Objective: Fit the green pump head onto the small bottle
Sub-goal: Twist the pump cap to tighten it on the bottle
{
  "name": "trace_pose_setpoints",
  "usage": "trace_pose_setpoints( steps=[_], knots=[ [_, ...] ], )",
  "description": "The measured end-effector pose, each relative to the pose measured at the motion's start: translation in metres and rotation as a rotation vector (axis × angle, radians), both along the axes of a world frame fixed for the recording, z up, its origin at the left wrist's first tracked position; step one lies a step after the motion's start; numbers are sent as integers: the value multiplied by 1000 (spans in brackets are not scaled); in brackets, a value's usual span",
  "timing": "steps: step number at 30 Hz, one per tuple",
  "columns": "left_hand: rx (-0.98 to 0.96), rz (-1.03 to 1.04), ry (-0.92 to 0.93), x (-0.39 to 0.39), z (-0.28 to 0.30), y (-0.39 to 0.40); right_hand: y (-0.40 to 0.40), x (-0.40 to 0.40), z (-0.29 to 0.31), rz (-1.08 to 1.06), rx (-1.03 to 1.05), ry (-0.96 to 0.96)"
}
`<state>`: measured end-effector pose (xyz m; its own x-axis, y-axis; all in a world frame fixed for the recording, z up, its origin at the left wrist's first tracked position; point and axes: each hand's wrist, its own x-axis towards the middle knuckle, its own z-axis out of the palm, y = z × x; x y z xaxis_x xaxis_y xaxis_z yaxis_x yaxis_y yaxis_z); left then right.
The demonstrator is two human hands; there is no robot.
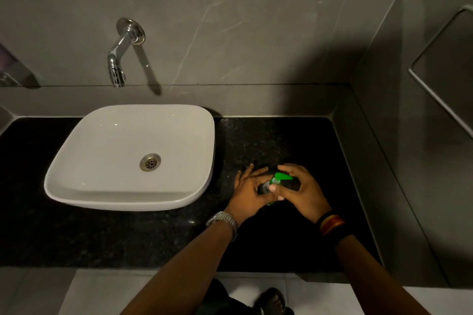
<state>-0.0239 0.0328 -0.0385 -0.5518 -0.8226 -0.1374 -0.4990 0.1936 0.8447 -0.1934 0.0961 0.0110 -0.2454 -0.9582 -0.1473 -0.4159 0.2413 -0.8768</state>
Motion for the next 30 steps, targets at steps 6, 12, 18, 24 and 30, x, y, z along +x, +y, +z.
trace_pose_setpoints(
  steps=[6,12,18,24,30],
  knots=[
    [4,2,16,0,-1,-2,-2,1,-4,-9,-38,53],
    [-27,20,-7,-1,-6,0,-1,-1,-5,69,-69,99],
    [-31,30,24,-3,-9,-1,-8,1,-5,28,-93,264],
    [-41,21,-10,-1,-10,-1,-2,-2,-6,95,-62,197],
    [-22,17,25,-3,-4,-1,-7,0,-2,51,-95,235]
  ],
)
